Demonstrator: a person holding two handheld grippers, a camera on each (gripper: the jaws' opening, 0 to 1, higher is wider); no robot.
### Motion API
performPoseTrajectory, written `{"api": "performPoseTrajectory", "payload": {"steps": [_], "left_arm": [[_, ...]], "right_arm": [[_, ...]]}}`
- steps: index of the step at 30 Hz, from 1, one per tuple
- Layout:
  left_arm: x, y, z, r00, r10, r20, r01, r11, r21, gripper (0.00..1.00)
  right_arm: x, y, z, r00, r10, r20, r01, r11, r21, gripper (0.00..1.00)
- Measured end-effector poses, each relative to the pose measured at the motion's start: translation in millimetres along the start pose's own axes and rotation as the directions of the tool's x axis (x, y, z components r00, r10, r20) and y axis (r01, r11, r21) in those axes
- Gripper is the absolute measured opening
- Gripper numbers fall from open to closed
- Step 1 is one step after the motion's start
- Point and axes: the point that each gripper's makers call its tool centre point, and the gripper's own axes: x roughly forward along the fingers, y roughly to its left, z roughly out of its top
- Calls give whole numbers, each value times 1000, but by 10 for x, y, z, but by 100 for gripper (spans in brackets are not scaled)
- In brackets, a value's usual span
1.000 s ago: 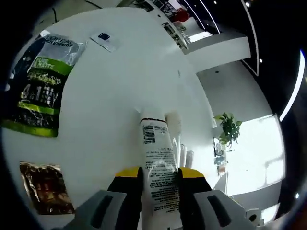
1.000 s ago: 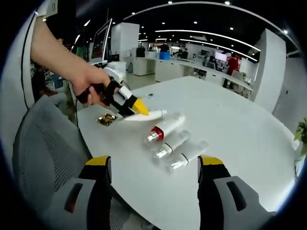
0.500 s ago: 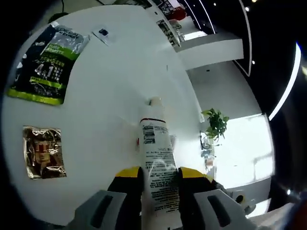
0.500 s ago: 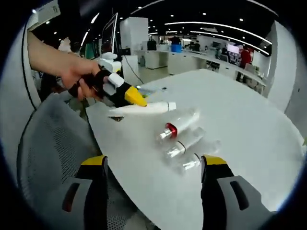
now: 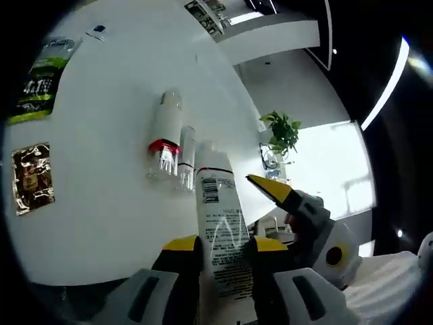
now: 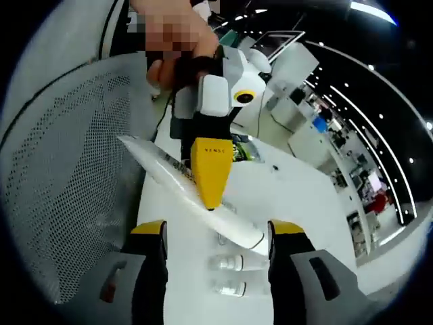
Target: Arrange the skincare products in the storage area until every visible bottle or jar stands upright without overlapping.
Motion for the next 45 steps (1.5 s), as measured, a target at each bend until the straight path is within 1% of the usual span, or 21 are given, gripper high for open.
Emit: {"api": "performPoseTrajectory", "payload": {"steps": [3,5,6,7,13,15,17,18,19,20,21,22,26,30,31,34,36,37,38,42,45], "left_arm": [[27,-88,-144,998,-24,-62,25,999,30,28],[44,-153,-225,995,-39,-95,43,998,43,28],[37,-171,-223,995,-35,-91,40,998,55,28],[26,-152,-242,994,-20,-107,26,998,59,28],[-14,-192,-301,990,-44,-131,53,997,64,30],[-31,-219,-286,991,-33,-126,42,996,72,31],[-83,-217,-199,996,-47,-79,60,983,171,29],[-108,-226,-164,997,-60,-56,70,976,207,23],[-172,-345,-160,989,-139,-57,148,963,226,11],[-231,-498,-187,971,-229,-76,239,954,183,8],[-277,-605,-67,957,-289,2,285,947,148,13],[-304,-618,5,954,-296,47,284,943,174,21],[-411,-600,136,951,-284,121,239,925,294,36],[-480,-682,207,936,-316,156,246,904,350,53],[-488,-756,238,927,-334,173,252,892,374,59],[-520,-877,263,913,-368,175,250,846,471,64],[-476,-944,178,921,-368,125,259,822,508,63],[-447,-971,137,925,-366,102,261,807,530,62],[-401,-994,70,933,-354,64,262,790,554,62],[-265,-1032,-24,949,-316,18,240,755,611,56],[-231,-1122,-94,935,-354,-10,284,734,617,44]], "right_arm": [[-12,78,46,1000,21,12,-21,998,-66,50],[-31,120,88,999,24,26,-21,993,-117,39],[-43,223,108,996,79,28,-74,984,-164,35],[-51,197,132,998,48,42,-38,978,-204,33],[-108,279,192,992,98,83,-81,979,-186,23],[-120,337,166,990,122,66,-116,989,-87,20],[-138,369,163,988,129,87,-127,992,-19,18],[-159,404,169,983,142,118,-152,985,78,17],[-182,427,175,978,156,136,-171,979,111,16],[-208,402,167,979,141,146,-159,979,127,16],[-220,391,155,980,133,146,-153,979,136,16],[-227,393,151,979,132,155,-157,974,161,15],[-280,305,168,972,99,213,-162,938,306,15],[-360,142,259,953,52,300,-197,857,476,15],[-381,101,282,946,42,322,-213,829,517,16],[-442,-2,384,917,10,398,-272,745,609,16],[-501,-34,482,888,11,461,-349,668,657,16],[-540,-62,556,864,8,504,-397,628,670,16],[-573,-72,613,845,10,535,-432,602,672,16],[-705,-64,839,770,40,637,-556,533,638,16],[-770,-9,970,721,79,688,-626,499,599,16]]}}
